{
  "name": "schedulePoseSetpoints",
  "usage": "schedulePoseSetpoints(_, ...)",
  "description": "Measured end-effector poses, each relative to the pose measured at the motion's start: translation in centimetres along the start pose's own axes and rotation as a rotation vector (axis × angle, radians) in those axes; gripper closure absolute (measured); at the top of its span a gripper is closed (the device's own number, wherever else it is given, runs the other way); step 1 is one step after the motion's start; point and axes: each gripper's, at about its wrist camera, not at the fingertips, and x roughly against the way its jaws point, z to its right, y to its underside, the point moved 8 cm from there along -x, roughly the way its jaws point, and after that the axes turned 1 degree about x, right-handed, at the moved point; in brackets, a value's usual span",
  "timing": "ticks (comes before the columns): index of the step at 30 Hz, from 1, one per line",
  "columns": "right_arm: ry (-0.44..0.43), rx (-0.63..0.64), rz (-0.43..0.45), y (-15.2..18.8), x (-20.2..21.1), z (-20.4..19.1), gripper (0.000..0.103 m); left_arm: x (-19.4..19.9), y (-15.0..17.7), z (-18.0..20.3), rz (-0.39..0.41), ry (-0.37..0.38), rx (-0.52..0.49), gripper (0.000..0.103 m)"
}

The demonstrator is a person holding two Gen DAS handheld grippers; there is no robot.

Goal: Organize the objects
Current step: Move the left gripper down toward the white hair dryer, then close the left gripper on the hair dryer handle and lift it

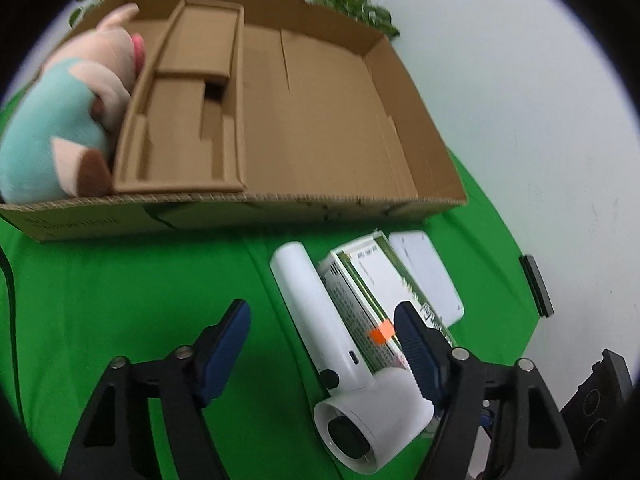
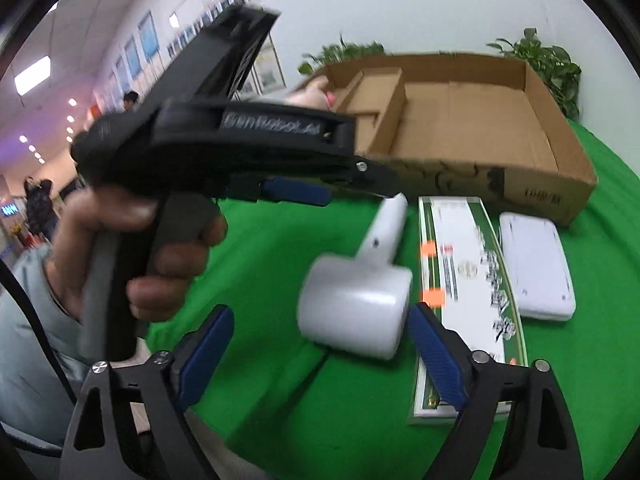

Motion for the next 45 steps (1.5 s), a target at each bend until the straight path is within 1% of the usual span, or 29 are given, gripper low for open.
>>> schedulePoseSetpoints(1, 0.012, 0.002, -0.006, 0.2, -0.3, 0.1, 0.021, -0.4, 0.2, 0.0, -0.019, 0.013, 0.004, 0.034)
schedulePoseSetpoints(2, 0.028, 0.003, -0.013, 0.3, -0.6, 0.4, 0.021, -1.1, 0.6, 0.0, -0.048, 0.032, 0.013, 0.038)
schedulePoseSetpoints(3, 0.045, 0.004, -0.017, 0.4, -1.0, 0.7, 0.021, -1.6, 0.9, 0.0, -0.071, 0.044, 0.023, 0.041)
schedulePoseSetpoints(4, 0.060, 0.012, -0.013, 0.3, -1.1, 0.8, 0.021, -2.0, 1.2, 0.0, -0.088, 0.048, 0.026, 0.046)
schedulePoseSetpoints(5, 0.074, 0.017, -0.018, 0.3, -1.3, 1.0, 0.021, -2.4, 1.5, 0.1, -0.097, 0.048, 0.024, 0.053)
schedulePoseSetpoints(7, 0.089, 0.014, -0.021, 0.1, -1.6, 1.4, 0.021, -3.0, 1.9, 0.3, -0.111, 0.054, 0.025, 0.057)
schedulePoseSetpoints(8, 0.096, 0.009, -0.022, -0.1, -1.8, 1.6, 0.021, -3.2, 2.1, 0.3, -0.114, 0.043, 0.022, 0.060)
schedulePoseSetpoints(9, 0.103, 0.007, -0.023, -0.2, -2.0, 1.8, 0.023, -3.3, 2.2, 0.4, -0.117, 0.036, 0.020, 0.061)
schedulePoseSetpoints(11, 0.119, 0.011, -0.027, -0.5, -2.2, 1.9, 0.032, -3.3, 2.3, 0.4, -0.111, 0.038, 0.027, 0.062)
schedulePoseSetpoints(12, 0.126, 0.017, -0.032, -0.9, -2.5, 1.9, 0.039, -3.2, 2.4, 0.5, -0.111, 0.039, 0.029, 0.062)
schedulePoseSetpoints(13, 0.122, 0.021, -0.036, -0.9, -2.7, 1.7, 0.040, -3.1, 2.6, 0.6, -0.109, 0.035, 0.028, 0.063)
schedulePoseSetpoints(16, 0.121, 0.023, -0.037, -0.9, -2.8, 1.5, 0.040, -2.5, 2.9, 0.6, -0.097, 0.015, 0.029, 0.064)
schedulePoseSetpoints(19, 0.107, 0.030, -0.043, -0.9, -2.7, 1.5, 0.041, -1.9, 3.7, 0.4, -0.091, 0.003, 0.051, 0.064)
schedulePoseSetpoints(21, 0.090, 0.027, -0.049, 0.4, -1.6, 0.0, 0.041, -1.6, 4.5, 0.7, -0.090, 0.010, 0.065, 0.064)
schedulePoseSetpoints(24, 0.083, 0.030, -0.061, 1.1, -1.0, -0.6, 0.040, -1.1, 5.5, 0.9, -0.076, 0.010, 0.079, 0.064)
schedulePoseSetpoints(27, 0.070, 0.010, -0.086, 1.2, -1.1, -0.7, 0.039, -1.0, 5.8, 0.9, -0.064, 0.022, 0.126, 0.066)
schedulePoseSetpoints(30, 0.043, -0.024, -0.100, 2.2, -0.7, -0.6, 0.038, -1.0, 5.8, 1.0, -0.068, 0.023, 0.129, 0.066)
schedulePoseSetpoints(38, 0.060, -0.033, -0.080, 2.2, -0.5, -1.0, 0.039, -0.7, 5.9, 1.1, -0.069, 0.014, 0.120, 0.067)
schedulePoseSetpoints(42, 0.063, -0.012, -0.065, 2.1, -0.1, -1.6, 0.039, -0.2, 5.8, 1.4, -0.048, 0.012, 0.124, 0.068)
schedulePoseSetpoints(45, 0.062, 0.000, -0.040, 1.5, 0.5, -2.0, 0.039, 0.8, 5.2, 1.9, -0.024, 0.000, 0.104, 0.068)
